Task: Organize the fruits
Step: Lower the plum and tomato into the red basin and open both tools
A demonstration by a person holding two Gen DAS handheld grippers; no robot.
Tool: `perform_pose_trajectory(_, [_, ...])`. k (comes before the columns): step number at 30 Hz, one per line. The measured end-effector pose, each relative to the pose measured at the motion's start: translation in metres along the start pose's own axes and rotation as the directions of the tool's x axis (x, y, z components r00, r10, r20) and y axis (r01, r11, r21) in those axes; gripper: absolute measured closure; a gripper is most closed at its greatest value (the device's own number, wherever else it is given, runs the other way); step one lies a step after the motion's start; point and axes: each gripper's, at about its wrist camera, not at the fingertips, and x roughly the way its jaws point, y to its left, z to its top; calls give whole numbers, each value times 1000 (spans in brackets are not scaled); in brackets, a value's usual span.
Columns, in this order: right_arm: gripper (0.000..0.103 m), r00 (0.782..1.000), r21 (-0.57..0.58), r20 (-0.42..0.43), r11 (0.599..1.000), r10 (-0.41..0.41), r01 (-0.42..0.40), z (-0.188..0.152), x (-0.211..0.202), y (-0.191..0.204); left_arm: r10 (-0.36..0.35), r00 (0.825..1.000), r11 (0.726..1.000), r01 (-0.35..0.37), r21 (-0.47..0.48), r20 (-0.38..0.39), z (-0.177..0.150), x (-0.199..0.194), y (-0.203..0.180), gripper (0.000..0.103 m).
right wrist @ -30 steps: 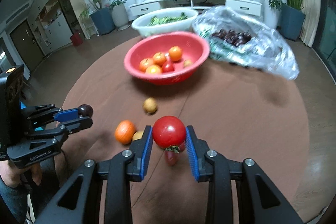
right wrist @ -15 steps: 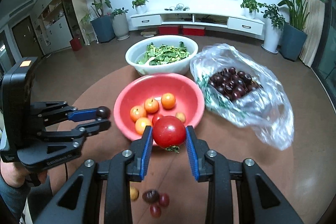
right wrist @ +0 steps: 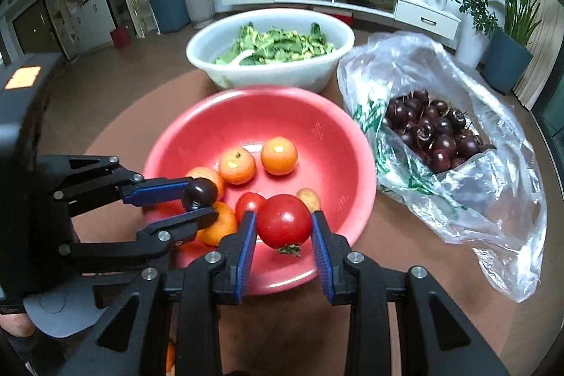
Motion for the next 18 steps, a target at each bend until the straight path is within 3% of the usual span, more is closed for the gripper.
perform_pose_trajectory(12, [68,999,-44,-33,998,-40,38,0,20,5,0,1000,1000,0,0,25,0,0,1,78])
perform_pose_trajectory(14, [68,999,-49,-32,998,-43,41,-1,20,6,12,1000,1000,-12,-4,25,0,0,1,74])
perform_pose_trajectory(18, [68,998,-60,-31,997,-50,48,-1,20,8,30,999,999,-29,-36,33,-3,-4,8,56])
